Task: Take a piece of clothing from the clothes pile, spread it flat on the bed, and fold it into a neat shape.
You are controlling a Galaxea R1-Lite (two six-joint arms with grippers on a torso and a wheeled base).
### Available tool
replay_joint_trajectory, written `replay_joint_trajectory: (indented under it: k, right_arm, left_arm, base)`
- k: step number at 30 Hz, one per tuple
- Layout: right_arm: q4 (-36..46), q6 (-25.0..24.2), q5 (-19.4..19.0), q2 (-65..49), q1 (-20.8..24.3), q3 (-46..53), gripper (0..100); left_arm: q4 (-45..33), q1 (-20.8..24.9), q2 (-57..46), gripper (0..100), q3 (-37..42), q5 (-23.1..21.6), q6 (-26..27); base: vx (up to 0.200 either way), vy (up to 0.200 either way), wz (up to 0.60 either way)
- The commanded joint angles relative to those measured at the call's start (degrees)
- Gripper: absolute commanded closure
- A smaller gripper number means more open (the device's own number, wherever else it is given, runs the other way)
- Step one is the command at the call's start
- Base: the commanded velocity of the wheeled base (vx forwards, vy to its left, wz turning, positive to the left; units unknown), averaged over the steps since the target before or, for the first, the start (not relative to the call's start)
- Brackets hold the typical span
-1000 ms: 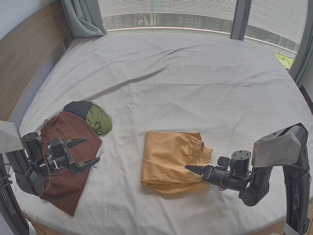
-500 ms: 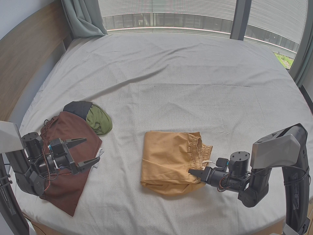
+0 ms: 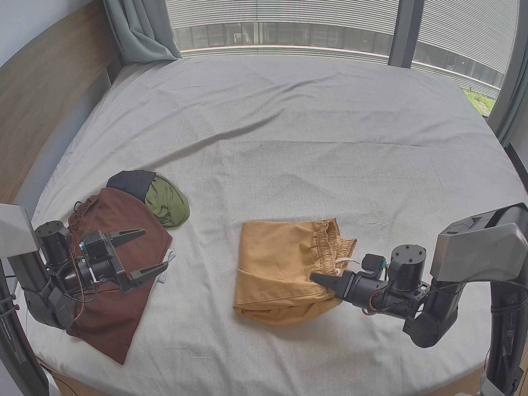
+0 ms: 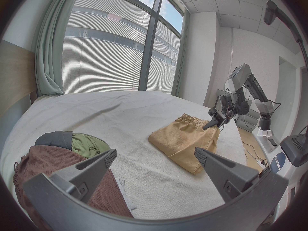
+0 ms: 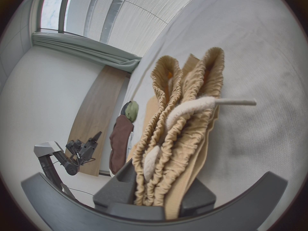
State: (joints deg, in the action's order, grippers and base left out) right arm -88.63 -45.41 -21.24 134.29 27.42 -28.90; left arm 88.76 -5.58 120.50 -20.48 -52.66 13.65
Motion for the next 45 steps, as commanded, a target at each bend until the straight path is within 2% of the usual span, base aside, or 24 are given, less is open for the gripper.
replay_joint_trajectory:
  k: [1, 8, 16, 24, 27, 33, 37, 45]
  right_arm:
    - [0.03, 0.15, -0.12, -5.18, 1.59, -0.1, 100]
    - [0.12, 0.23, -0.47, -7.99, 2.73, -0.19, 100]
    - [0.21, 0.5, -4.96, -11.77, 2.64, -1.33, 100]
    - [0.3, 0.59, -5.92, -11.77, 1.76, -5.02, 100]
    - [0.38, 0.59, -7.68, -11.68, 1.59, -6.96, 100]
    - [0.56, 0.59, -8.03, -11.16, 1.06, -11.7, 100]
    - [0.47, 0.59, -11.11, -8.87, -0.87, -15.04, 100]
    - [1.44, 0.5, -11.72, -4.56, -3.42, -24.53, 100]
  left_arm:
    - [0.01, 0.05, -0.36, 0, 0.18, 0.02, -0.03]
    - [0.01, 0.4, -0.27, 0, 0.27, 0.02, -0.03]
    - [0.01, 0.57, -0.27, 0, 0.53, 0.02, -0.03]
    - [0.01, 0.57, -0.27, 0, 0.53, 0.02, -0.03]
    - [0.01, 0.57, -0.18, 0, 0.53, 0.02, -0.03]
    - [0.01, 0.57, -0.09, 0, 0.53, 0.02, -0.03]
    - [0.01, 0.57, -0.09, 0, 0.53, 0.02, -0.03]
    - [0.01, 0.57, 0.08, 0, 0.53, -0.07, 0.06]
  base:
    - [0.0, 0.0, 0.0]
    - [0.0, 0.0, 0.0]
    - [0.0, 0.0, 0.0]
    - [0.0, 0.0, 0.0]
    - [0.0, 0.0, 0.0]
    - [0.0, 0.0, 0.0]
    - [0.0, 0.0, 0.0]
    - [0.0, 0.0, 0.0]
